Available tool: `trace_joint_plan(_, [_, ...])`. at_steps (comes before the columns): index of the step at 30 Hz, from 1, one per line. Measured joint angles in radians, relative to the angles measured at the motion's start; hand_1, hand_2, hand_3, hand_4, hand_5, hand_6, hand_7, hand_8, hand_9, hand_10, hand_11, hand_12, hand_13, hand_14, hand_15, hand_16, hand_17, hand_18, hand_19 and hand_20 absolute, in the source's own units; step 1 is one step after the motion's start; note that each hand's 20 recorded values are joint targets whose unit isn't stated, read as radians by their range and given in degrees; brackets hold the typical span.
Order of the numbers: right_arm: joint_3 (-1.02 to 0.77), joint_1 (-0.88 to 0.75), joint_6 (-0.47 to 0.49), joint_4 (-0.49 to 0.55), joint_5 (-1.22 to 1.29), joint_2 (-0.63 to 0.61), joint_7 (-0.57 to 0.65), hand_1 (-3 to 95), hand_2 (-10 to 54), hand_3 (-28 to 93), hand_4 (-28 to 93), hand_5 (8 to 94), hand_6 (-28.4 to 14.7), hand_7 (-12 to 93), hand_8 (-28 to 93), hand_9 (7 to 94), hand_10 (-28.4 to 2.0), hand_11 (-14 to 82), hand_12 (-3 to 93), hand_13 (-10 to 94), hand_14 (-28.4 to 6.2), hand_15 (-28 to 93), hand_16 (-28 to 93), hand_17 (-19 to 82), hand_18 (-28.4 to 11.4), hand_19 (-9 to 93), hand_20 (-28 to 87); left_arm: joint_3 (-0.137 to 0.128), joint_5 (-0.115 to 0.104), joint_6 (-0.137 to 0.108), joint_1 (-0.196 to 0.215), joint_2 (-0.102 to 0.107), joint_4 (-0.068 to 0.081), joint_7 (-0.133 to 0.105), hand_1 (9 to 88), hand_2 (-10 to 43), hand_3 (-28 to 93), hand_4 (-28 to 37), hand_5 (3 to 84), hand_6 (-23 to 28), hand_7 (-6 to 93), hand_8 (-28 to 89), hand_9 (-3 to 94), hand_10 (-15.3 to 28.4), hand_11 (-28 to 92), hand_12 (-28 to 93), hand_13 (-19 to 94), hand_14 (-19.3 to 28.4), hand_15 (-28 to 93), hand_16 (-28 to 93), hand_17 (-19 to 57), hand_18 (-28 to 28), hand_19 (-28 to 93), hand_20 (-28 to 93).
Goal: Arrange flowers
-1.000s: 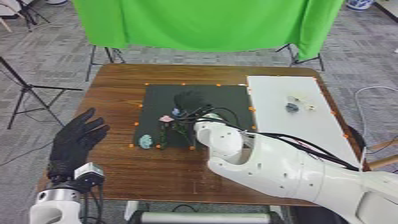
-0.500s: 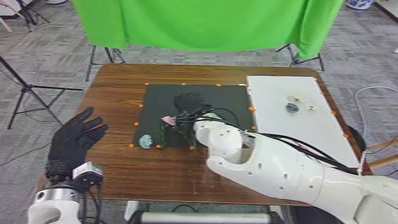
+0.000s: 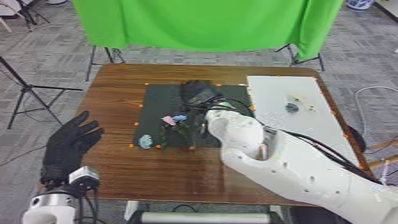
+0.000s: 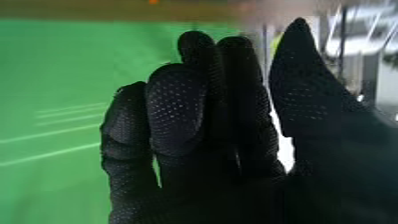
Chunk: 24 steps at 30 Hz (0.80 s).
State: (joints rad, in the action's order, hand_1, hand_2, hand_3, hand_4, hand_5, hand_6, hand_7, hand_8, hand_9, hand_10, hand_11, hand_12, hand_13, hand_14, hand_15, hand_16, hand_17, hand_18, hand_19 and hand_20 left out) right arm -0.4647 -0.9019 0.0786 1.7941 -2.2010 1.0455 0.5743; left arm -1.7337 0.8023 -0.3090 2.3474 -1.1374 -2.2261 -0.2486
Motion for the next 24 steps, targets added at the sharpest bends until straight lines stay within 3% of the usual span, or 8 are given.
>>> trace_joint_plan(5, [-0.136,-0.077,-0.009,0.073,0.025,-0.099,-0.01,34.8,-8.3,93,-28,58.3,-2.2,26,-18,61.0,-15.4,27.1,13.5,65,-8.2,79,10,29,-21.5,93,26,0.0,-0.003,-0.009,0.014,-0.001,-0.007,-0.007,23.3,5.0,83,-22.9,38.7,9.8,17.5,-11,36.4,19.6,31,11,28,26.3,55,-9,-6.2,24.9,60,26])
trace_joint_plan(11, [-0.238,-0.154,-0.034,0.08,0.123,-0.252,0.03,34.0,-7.3,92,-28,56.0,-2.6,24,-17,60.7,-15.6,26.2,13.7,64,-8.5,79,10,29,-21.4,93,25,-0.008,-0.005,-0.014,0.027,-0.005,-0.013,-0.014,23.2,5.0,82,-23.1,38.7,9.8,17.5,-11,36.5,19.5,31,10,28,26.3,55,-9,-6.8,24.5,57,25])
trace_joint_plan(17, [-0.262,-0.199,-0.042,0.039,0.146,-0.383,0.084,33.5,-7.1,93,-28,54.5,-2.8,23,-17,60.8,-15.6,26.2,13.8,64,-8.2,79,10,29,-21.4,93,25,-0.008,-0.013,-0.025,0.037,-0.009,-0.015,-0.027,23.0,5.3,82,-23.3,38.7,9.8,17.6,-11,36.5,19.5,31,11,28,26.3,55,-9,-7.0,24.3,57,23])
trace_joint_plan(24, [-0.28,-0.21,-0.057,-0.014,0.18,-0.438,0.131,32.8,-7.1,93,-28,52.8,-3.2,23,-16,56.2,-16.0,21.9,13.4,64,-8.1,79,9,29,-21.4,93,25,-0.002,-0.014,-0.027,0.034,-0.01,-0.015,-0.031,22.9,5.3,83,-23.4,38.7,9.8,17.6,-11,36.5,19.6,31,11,28,26.3,55,-9,-6.9,24.5,58,23])
